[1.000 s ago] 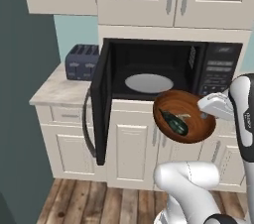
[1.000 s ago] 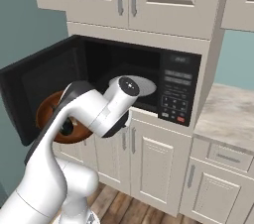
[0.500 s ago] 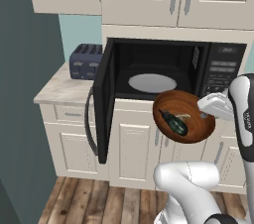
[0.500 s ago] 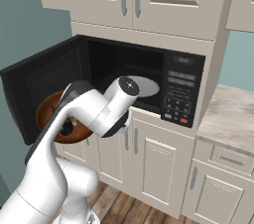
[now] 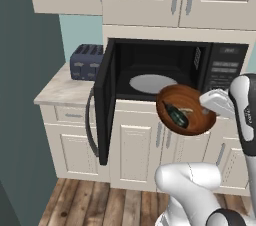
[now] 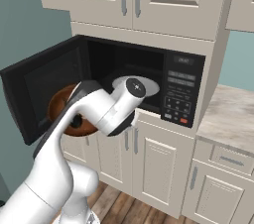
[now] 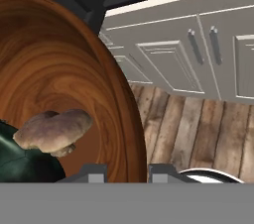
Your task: Place the bowl containing the mushroom and eggplant in the microwave. Close the microwave door and press the start button to microwave the meal.
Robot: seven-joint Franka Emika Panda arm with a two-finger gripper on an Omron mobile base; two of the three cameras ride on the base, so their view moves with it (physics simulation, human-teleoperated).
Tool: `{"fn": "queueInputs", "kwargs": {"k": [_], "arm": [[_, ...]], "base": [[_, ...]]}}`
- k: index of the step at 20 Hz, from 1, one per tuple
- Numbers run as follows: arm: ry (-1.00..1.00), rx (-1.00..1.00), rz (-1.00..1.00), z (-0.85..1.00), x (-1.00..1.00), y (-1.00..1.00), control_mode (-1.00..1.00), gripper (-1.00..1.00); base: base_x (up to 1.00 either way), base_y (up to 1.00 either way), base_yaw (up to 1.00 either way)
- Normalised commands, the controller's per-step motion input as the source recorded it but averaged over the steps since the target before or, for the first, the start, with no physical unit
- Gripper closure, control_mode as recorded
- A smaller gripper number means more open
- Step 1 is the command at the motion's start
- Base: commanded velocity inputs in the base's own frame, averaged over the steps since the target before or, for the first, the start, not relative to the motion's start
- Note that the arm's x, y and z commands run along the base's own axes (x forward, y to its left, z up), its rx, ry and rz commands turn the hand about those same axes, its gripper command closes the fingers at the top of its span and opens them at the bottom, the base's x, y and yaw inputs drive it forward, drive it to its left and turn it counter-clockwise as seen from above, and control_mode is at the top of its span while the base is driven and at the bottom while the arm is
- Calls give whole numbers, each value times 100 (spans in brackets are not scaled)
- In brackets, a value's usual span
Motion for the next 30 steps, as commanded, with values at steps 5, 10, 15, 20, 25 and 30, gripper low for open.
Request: {"fn": "queueInputs", "kwargs": {"k": [5,10,15,20,25,30], "arm": [[0,0,-27,0,63,-2,-100,100],[0,0,-15,0,44,0,-100,100],[0,-1,-1,-1,19,-1,-100,100],[0,0,-7,0,39,-5,-100,100],[0,0,-8,-5,54,-4,-100,100],[-2,0,-10,-23,47,0,-100,100]], "base": [[0,0,0],[0,0,0],[0,0,0],[0,0,0],[0,0,0],[0,0,0]]}}
